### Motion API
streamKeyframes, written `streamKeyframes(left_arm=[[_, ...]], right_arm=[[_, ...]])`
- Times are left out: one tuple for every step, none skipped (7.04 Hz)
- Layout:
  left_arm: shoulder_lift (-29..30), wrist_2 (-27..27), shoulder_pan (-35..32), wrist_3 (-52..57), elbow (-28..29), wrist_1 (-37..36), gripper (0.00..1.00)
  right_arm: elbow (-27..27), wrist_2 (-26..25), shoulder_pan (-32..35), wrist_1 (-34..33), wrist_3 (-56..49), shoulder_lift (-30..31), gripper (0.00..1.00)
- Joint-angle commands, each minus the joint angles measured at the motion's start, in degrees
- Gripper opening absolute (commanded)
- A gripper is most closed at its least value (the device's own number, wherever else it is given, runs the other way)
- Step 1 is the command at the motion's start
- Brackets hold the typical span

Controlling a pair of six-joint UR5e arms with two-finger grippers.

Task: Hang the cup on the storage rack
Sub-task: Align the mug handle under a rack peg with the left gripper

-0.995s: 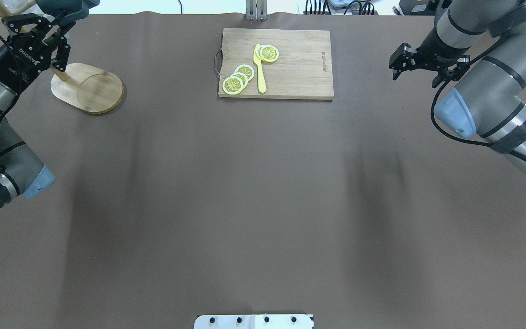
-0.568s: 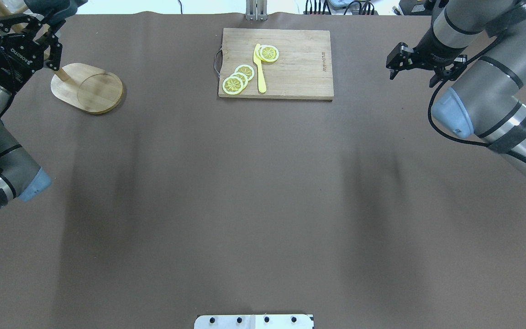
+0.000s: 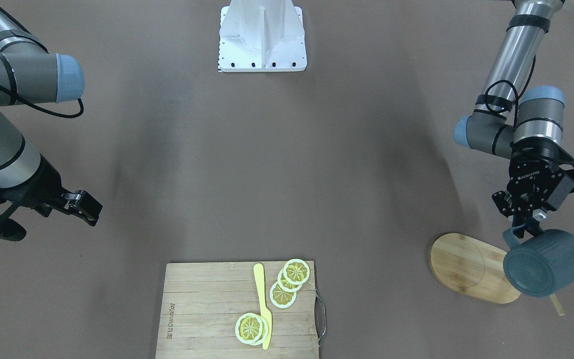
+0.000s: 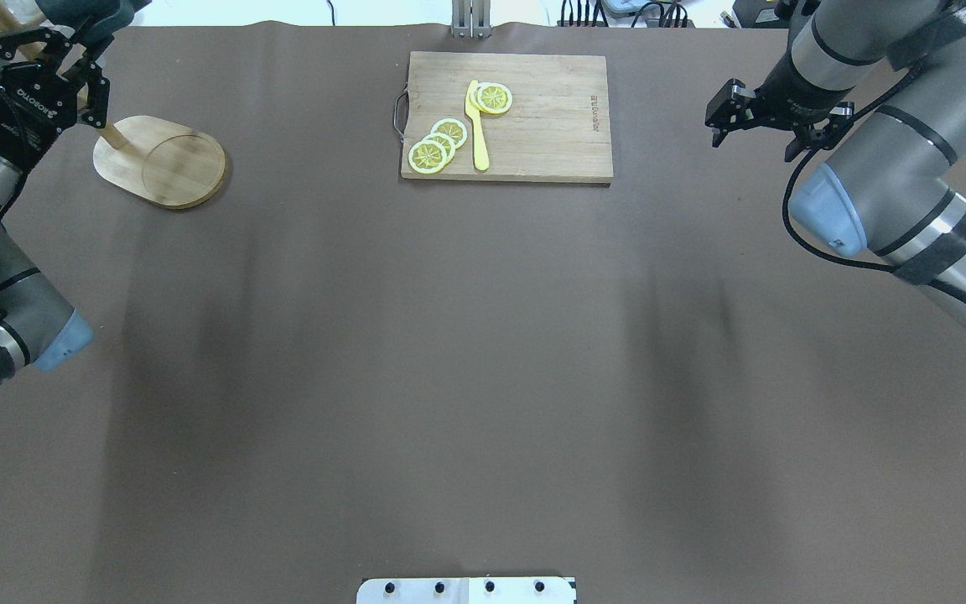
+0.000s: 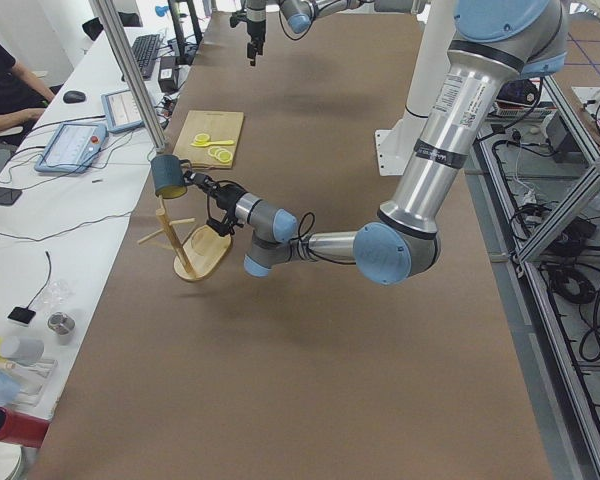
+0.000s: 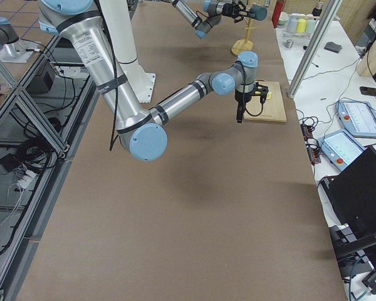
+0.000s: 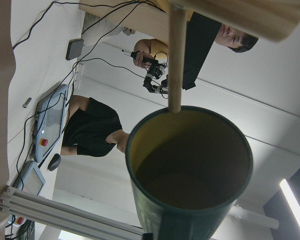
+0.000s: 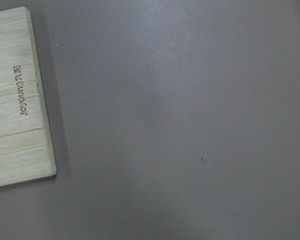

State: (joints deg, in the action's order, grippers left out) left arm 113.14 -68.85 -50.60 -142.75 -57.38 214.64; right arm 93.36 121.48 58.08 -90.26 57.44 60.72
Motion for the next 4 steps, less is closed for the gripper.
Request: streamKeyframes(left_arm=[[0.1,0.2,0.0,-0.1,1.0,0.0,0.0],[0.1,0.1,0.1,-0.1,1.4,0.1,0.0],[0.1,0.1,0.0,-0.2,1.6,0.1,0.0],[-0.5,0.1,0.0,-1.6,2.1,0.1,0.0]], right_arm=[[0.1,-0.4,-0.5,0.0,0.3,-0.1,0.99],[0.1,-0.5,-0.5,0.0,0.3,0.0,0.99],[0.1,-0.5,-0.8,0.0,0.6,0.0,0.99],[0.0,-1.0,-1.0,0.0,0.7,0.0,0.99]])
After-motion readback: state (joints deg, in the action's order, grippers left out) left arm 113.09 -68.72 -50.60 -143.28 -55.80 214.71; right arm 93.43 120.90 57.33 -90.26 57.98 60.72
